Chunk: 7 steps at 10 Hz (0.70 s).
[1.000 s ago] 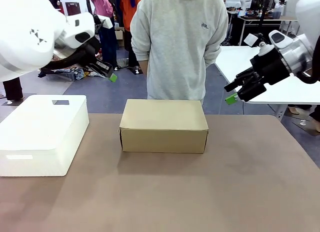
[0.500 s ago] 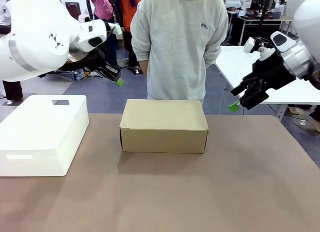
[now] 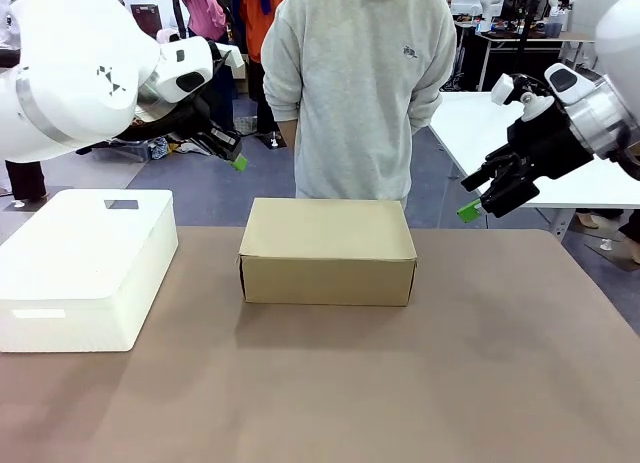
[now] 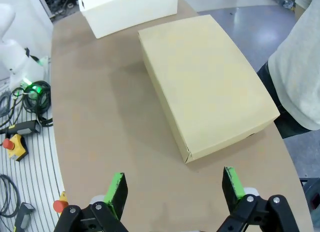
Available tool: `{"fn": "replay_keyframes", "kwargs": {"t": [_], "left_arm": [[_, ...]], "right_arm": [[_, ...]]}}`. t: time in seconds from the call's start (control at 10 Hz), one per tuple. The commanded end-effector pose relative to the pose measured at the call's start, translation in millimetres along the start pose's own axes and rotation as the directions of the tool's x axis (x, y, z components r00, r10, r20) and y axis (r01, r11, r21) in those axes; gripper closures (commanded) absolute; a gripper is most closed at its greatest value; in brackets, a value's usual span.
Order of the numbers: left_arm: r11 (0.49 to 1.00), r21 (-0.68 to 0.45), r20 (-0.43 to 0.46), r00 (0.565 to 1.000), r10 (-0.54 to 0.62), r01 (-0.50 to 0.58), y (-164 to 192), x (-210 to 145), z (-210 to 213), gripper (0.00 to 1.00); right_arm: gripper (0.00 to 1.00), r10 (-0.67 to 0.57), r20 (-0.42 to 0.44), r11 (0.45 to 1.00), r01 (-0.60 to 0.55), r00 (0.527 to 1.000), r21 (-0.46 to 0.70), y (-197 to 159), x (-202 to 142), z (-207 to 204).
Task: Pack the shoes into the box.
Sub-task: Press down on the lid of the Shoes Box.
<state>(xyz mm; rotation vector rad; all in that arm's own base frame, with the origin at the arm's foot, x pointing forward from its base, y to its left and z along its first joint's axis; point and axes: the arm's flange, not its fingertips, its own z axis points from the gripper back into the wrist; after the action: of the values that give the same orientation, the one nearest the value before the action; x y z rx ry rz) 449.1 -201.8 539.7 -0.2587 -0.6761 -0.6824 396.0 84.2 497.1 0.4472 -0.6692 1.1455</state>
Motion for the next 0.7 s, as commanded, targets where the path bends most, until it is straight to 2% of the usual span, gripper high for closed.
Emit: {"fn": "replay_keyframes", "kwargs": {"t": [0.0, 0.4, 0.6], "left_arm": [[1.0, 0.0, 0.0, 1.0, 0.0, 0.0, 0.0, 0.1, 0.0, 1.0], [0.992, 0.003, -0.037, 0.991, 0.129, -0.128, -1.0, 16.2, -26.7, 1.0], [0.991, 0.003, -0.049, 0.99, 0.134, -0.134, -7.8, 23.2, -35.2, 1.0]], "right_arm": [[0.0, -0.027, 0.015, 0.999, 0.028, 1.0, -0.02, 8.3, 7.4, 4.0], [0.0, -0.124, -0.03, 0.967, 0.114, 0.992, -0.229, 44.9, 24.6, 22.3], [0.0, -0.136, -0.046, 0.948, 0.116, 0.99, -0.297, 62.4, 29.5, 29.1]]}}
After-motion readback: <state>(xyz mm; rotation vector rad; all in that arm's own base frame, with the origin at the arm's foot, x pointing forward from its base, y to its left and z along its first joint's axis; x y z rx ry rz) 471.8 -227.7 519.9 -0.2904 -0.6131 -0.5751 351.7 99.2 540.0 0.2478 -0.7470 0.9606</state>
